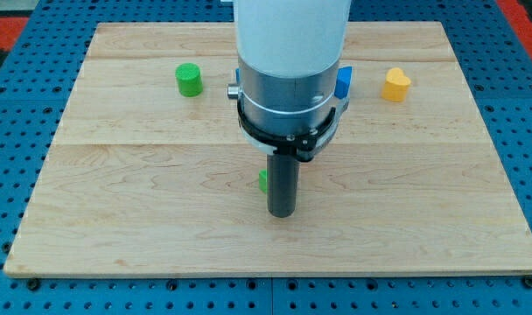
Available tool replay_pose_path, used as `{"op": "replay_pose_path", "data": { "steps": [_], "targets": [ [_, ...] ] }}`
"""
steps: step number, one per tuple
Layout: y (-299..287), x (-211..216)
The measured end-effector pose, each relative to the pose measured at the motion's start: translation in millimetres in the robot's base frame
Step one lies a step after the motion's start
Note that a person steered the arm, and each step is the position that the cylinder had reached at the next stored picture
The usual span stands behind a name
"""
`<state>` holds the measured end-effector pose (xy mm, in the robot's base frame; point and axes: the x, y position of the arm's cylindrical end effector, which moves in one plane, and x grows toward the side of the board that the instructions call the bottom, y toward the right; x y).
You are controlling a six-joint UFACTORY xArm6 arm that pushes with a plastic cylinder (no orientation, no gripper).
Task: Point at bottom right
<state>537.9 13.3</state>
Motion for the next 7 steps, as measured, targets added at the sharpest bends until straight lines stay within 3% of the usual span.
{"op": "replay_pose_path", "data": {
  "steps": [2, 4, 7],
  "targets": [
    [46.7, 52.6],
    [92.2, 55.6],
    [96.9, 59.7]
  ]
}}
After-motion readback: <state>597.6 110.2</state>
